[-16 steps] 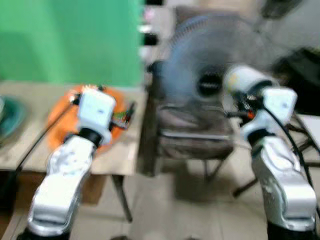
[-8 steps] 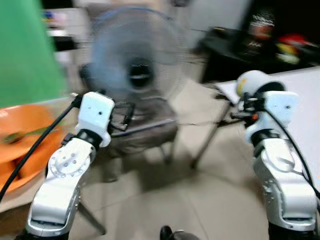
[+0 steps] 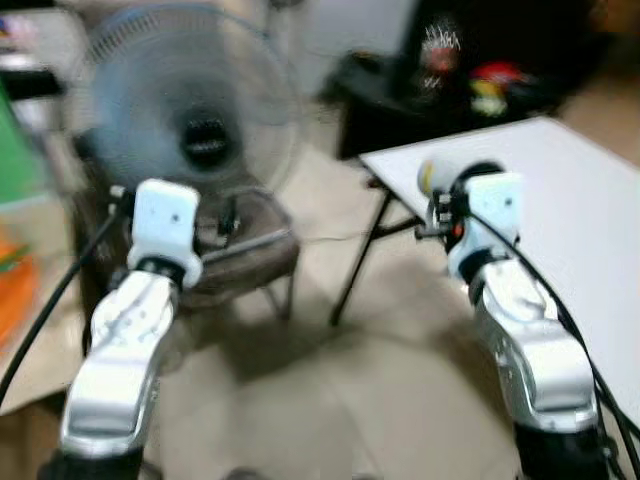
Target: Setting the table
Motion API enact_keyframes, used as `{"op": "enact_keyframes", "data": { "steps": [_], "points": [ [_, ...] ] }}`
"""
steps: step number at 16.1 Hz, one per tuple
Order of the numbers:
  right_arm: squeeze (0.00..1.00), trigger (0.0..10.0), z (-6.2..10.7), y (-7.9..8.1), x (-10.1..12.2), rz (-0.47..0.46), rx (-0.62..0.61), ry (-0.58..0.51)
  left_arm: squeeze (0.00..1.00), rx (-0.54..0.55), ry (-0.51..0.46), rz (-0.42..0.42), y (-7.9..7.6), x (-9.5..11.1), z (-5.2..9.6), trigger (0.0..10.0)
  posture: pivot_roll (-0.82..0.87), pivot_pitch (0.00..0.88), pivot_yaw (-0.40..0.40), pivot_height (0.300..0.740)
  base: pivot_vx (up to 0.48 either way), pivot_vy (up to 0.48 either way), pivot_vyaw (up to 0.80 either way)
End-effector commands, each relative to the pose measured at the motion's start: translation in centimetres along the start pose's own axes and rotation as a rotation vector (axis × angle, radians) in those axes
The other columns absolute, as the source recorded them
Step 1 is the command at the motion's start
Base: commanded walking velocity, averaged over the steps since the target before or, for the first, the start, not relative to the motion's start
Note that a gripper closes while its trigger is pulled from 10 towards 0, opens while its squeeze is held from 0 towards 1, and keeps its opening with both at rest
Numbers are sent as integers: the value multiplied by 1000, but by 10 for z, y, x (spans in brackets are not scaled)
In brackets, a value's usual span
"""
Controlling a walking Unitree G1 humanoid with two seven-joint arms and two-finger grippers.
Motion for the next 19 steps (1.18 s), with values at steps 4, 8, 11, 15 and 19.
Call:
{"op": "enact_keyframes", "data": {
  "steps": [4, 8, 11, 15, 19],
  "points": [
    [0, 10000, 1, -3, 1, -12, -23, 4, 0, -22, 20, -17, -5, -3, 0, 10000, 188, 0, -79, 740, 0, 0, -800],
    [0, 10000, 9, 0, -6, -54, -46, 33, 0, -66, 30, -14, -10, -4, -3, 10000, 168, 0, -46, 740, 0, 450, -800],
    [0, 10000, 13, 0, -7, -64, -46, 41, 0, -74, 28, 6, -13, -4, -2, 10000, 169, 0, -51, 740, 0, 480, -571],
    [0, 10000, 14, 3, -6, -26, -18, 43, 0, 25, 73, -15, 3, -12, 6, 10000, 182, 0, -59, 740, 0, -240, 0],
    [0, 10000, 14, 2, -12, -24, -25, 60, 0, -8, 107, 4, -6, -20, 11, 10000, 175, 0, -65, 740, 0, 0, 0]
  ]
}}
Point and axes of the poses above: a point about 5 cm out from each wrist's last joint towards the gripper, its own z axis pointing back from the gripper into the wrist, its own x axis along the axis of the wrist's last joint, y = z × x, the point moved 2 cm from there along -z, pointing out of the wrist towards the gripper, and after that the axes turned 1 degree about z, right-handed, at the moved point
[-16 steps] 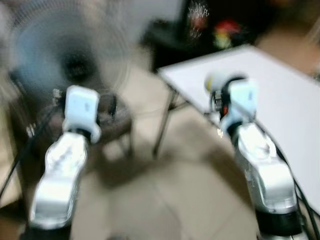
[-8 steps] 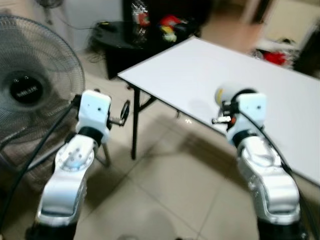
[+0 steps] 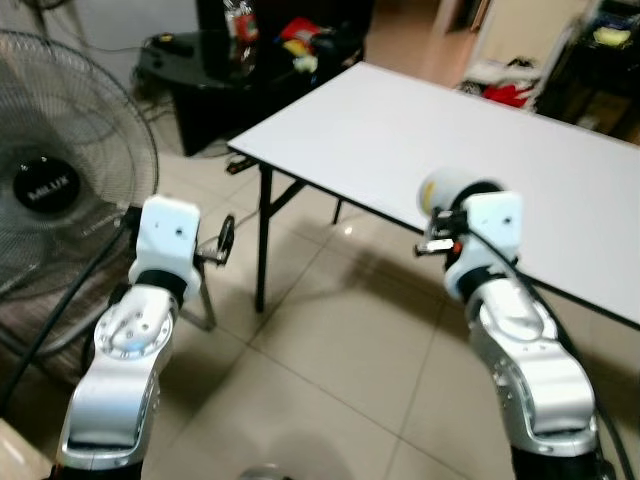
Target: Setting the table
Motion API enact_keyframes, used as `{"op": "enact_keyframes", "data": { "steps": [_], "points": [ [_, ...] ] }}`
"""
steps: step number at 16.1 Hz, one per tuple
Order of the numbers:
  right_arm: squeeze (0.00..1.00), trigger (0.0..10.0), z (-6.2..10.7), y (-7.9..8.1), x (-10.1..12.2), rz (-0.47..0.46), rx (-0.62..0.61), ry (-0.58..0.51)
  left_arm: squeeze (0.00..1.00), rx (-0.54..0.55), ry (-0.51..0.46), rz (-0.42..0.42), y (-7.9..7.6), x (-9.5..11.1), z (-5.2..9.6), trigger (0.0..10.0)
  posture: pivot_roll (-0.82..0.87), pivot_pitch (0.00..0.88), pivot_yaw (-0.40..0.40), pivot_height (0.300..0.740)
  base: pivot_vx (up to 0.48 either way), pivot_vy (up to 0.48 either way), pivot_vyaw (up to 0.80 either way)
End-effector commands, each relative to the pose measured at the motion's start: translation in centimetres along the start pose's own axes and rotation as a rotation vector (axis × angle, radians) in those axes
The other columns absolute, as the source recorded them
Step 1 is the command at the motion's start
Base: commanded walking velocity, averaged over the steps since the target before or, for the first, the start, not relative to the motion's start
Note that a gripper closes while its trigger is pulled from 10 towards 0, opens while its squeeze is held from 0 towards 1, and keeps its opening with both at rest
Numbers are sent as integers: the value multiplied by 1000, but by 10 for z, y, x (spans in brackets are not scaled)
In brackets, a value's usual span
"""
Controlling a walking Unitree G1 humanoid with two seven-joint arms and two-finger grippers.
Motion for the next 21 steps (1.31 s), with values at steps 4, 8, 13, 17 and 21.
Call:
{"op": "enact_keyframes", "data": {
  "steps": [4, 8, 13, 17, 21],
  "points": [
    [0, 10000, -8, 6, 7, 100, 105, -70, 0, -58, -11, -2, -3, 1, -1, 10000, 185, 0, -59, 740, 0, 0, 0],
    [0, 10000, -20, -2, 12, 116, 58, -92, 0, -70, -42, 11, -4, 9, -3, 10000, 188, 0, -65, 740, 63, 0, 0],
    [0, 10000, -25, -2, 9, 84, 92, -90, 0, -87, -32, 16, -6, 6, -12, 10000, 167, 0, -46, 740, 280, 0, 0],
    [0, 10000, -24, 6, 8, 96, 138, -88, 0, -98, -35, 18, -7, 7, -17, 10000, 160, 0, -50, 740, 314, 0, 0],
    [0, 10000, -22, 11, 4, 113, 178, -68, 0, -91, -28, 21, -5, 4, -15, 10000, 169, 0, -63, 740, 331, 0, 0]
  ]
}}
Point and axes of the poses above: a point about 5 cm out from each wrist's last joint towards the gripper, its own z axis pointing back from the gripper into the wrist, its own x axis along the axis of the wrist's last joint, y = z × x, the point moved 2 cm from there along -z, pointing out of the wrist towards the gripper, and after that the axes turned 1 degree about z, right-handed, at the moved point
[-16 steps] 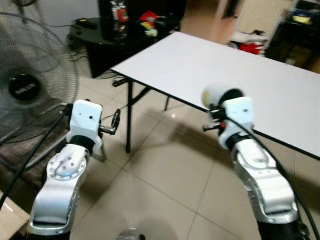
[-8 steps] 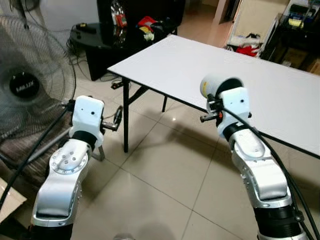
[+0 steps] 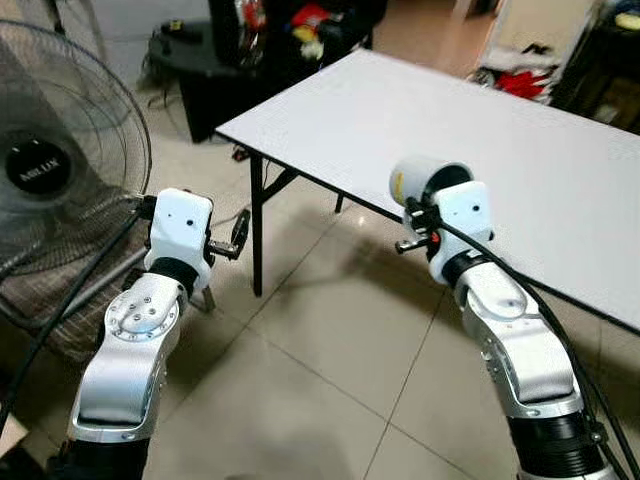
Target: Setting the table
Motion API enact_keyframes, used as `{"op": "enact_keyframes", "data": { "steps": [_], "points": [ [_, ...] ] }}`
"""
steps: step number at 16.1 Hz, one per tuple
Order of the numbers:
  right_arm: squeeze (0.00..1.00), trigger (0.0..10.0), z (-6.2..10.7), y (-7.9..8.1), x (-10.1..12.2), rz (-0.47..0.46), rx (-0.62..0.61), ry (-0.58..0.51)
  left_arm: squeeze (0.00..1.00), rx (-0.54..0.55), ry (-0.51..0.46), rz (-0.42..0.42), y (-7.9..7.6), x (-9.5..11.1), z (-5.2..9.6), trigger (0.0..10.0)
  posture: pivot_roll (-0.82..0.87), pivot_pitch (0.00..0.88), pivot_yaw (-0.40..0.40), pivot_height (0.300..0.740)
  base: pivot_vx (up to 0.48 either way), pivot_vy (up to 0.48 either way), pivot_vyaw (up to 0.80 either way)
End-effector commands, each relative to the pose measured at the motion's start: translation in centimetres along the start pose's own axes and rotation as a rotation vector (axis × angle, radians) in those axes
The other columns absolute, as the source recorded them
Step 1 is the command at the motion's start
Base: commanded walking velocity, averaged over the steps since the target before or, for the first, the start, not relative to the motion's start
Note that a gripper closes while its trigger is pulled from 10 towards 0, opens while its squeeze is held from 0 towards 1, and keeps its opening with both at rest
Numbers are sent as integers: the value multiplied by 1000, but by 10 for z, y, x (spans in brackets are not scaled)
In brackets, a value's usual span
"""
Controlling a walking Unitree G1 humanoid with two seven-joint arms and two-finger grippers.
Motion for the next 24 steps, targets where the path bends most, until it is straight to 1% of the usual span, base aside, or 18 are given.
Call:
{"op": "enact_keyframes", "data": {
  "steps": [1, 4, 6, 9, 10, 13, 15, 17, 20, 23, 24],
  "points": [
    [0, 10000, 1, 2, 3, 9, 11, -11, 0, -6, -4, 3, -1, 1, 1, 10000, 169, 0, -65, 740, 334, 0, 0],
    [0, 10000, 0, 4, 3, 7, 11, -17, 0, 7, -3, 4, 2, 0, 2, 10000, 170, 0, -67, 740, 334, 0, 0],
    [0, 10000, -2, 3, 4, -1, -2, -24, 0, 11, -6, 3, 3, 0, 0, 10000, 165, 0, -65, 740, 326, 0, -781],
    [0, 10000, -1, 1, 7, 25, -8, -39, 0, 11, -8, 4, 1, 0, -2, 10000, 157, 0, -63, 740, 331, 0, -756],
    [0, 10000, -1, 0, 8, 54, -15, -45, 0, 9, -8, 2, 0, 0, -2, 10000, 157, 0, -63, 740, 334, 0, 0],
    [0, 10000, -2, 2, 9, 54, 9, -46, 0, 6, -8, -2, 0, 0, -2, 10000, 160, 0, -68, 740, 329, 0, 0],
    [0, 10000, -2, 7, 8, 28, 50, -41, 0, 1, 0, -6, 0, -2, 1, 10000, 161, 0, -68, 740, 328, 0, 0],
    [0, 10000, -2, 11, 9, 28, 80, -47, 0, 4, 2, -8, 1, -2, 1, 10000, 164, 0, -70, 740, 332, 0, 0],
    [0, 10000, -1, 14, 9, 18, 98, -48, 0, 1, 6, -14, 2, -3, 2, 10000, 161, 0, -66, 740, 329, 0, 0],
    [0, 10000, 0, 16, 9, 47, 126, -42, 0, -4, 7, -19, 1, -3, 2, 10000, 161, 0, -66, 740, 324, 0, 0],
    [0, 10000, 0, 17, 9, 55, 140, -38, 0, -4, 8, -20, 2, -3, 1, 10000, 162, 0, -66, 740, 319, 0, 800]
  ]
}}
Point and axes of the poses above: a point about 5 cm out from each wrist's last joint towards the gripper, its own z axis pointing back from the gripper into the wrist, its own x axis along the axis of the wrist's last joint, y = z × x, the point moved 2 cm from there along -z, pointing out of the wrist towards the gripper, and after that the axes turned 1 degree about z, right-handed, at the moved point
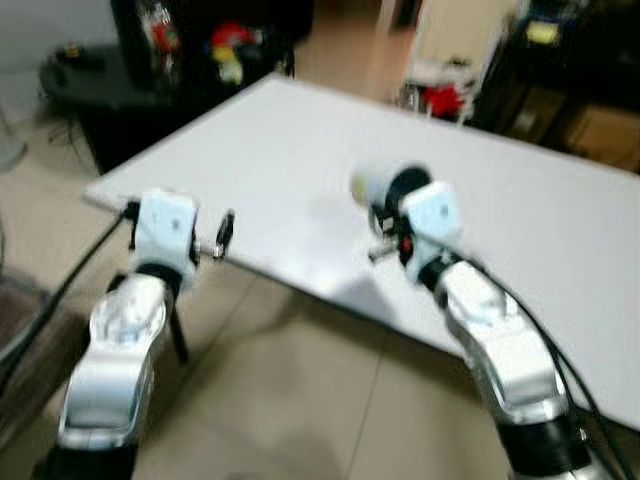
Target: Setting the table
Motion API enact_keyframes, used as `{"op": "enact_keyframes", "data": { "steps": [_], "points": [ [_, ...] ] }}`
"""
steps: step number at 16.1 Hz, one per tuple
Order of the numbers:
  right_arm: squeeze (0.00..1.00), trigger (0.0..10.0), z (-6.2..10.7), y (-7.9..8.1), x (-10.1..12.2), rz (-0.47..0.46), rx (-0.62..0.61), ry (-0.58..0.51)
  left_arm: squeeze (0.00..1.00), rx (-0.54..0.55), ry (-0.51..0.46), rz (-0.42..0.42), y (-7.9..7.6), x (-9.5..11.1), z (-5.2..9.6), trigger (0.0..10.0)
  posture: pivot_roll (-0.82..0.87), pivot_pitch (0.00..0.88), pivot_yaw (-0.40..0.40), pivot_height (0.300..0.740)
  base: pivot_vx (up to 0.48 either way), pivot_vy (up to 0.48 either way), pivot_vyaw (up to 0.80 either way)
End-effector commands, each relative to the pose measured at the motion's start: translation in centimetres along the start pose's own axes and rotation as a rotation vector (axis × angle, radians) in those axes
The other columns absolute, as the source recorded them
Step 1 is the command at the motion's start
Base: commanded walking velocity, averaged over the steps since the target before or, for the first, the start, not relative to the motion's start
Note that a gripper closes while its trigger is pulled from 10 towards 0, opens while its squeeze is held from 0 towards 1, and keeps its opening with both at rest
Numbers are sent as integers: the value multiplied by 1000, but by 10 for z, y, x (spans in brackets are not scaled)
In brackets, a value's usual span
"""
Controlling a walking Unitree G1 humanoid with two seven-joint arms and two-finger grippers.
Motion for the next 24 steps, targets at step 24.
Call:
{"op": "enact_keyframes", "data": {
  "steps": [24],
  "points": [
    [0, 10000, -1, 0, -5, 6, 93, 58, 0, -90, 6, -74, -5, 0, -8, 10000, 159, 0, -32, 740, 308, 0, 67]
  ]
}}
Point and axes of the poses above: a point about 5 cm out from each wrist's last joint towards the gripper, its own z axis pointing back from the gripper into the wrist, its own x axis along the axis of the wrist's last joint, y = z × x, the point moved 2 cm from there along -z, pointing out of the wrist towards the gripper, and after that the axes turned 1 degree about z, right-handed, at the moved point
